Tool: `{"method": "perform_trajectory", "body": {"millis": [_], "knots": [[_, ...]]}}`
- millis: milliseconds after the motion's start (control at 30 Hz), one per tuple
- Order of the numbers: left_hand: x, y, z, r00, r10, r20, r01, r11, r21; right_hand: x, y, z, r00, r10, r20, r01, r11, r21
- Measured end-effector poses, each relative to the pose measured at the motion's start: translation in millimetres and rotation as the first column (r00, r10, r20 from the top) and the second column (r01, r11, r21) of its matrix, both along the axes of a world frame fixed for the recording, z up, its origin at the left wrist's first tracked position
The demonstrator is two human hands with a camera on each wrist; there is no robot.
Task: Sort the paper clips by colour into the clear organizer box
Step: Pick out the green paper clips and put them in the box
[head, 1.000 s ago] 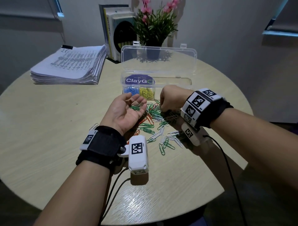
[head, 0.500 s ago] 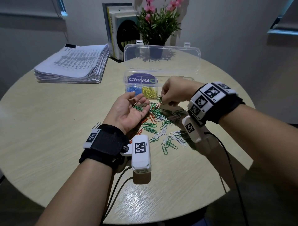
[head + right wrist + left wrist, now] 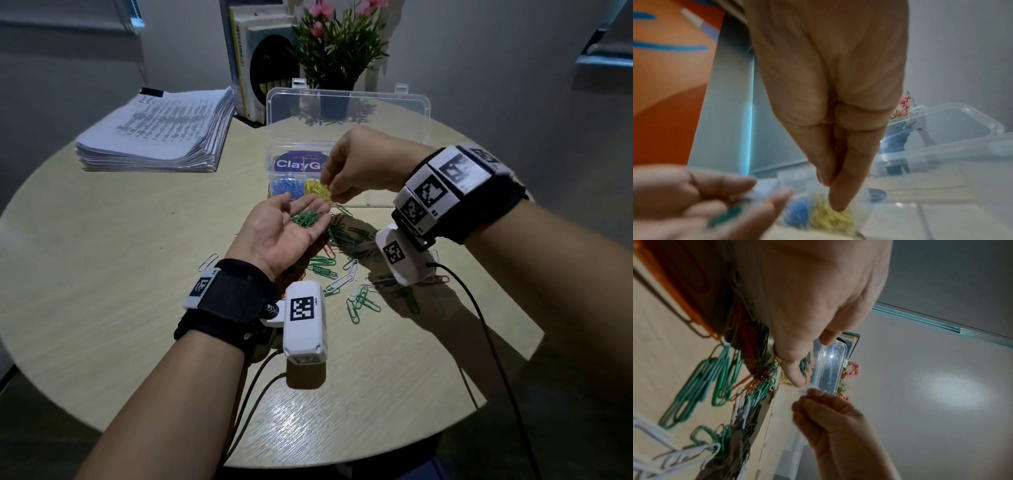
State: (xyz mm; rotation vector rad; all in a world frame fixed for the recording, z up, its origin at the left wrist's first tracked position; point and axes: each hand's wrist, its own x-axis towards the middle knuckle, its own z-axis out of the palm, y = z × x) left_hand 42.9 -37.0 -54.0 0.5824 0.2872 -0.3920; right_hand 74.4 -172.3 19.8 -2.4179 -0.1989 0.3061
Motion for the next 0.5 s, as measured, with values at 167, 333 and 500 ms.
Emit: {"method": "perform_trajectory", "body": {"millis": [167,333,500], "knots": [[1.2,3.5,-0.1,0.999,0.033,-0.002,-0.033,0.999,0.007,3.0,-8.3,-26.1,0.995,0.042,0.087,0.003,0.886,-0.463],[3.3,6.6,-1.3,0.999,0.052,-0.001,-0.052,0.999,-0.006,3.6,-6.3,-35.3,0.991,0.083,0.109,-0.004,0.813,-0.583],[4.7,7.9,-1.8,0.998,0.055,0.003,-0.055,0.998,0.01,1.7,-8.6,-28.5,0.995,0.098,-0.004,-0.077,0.75,-0.657]]}}
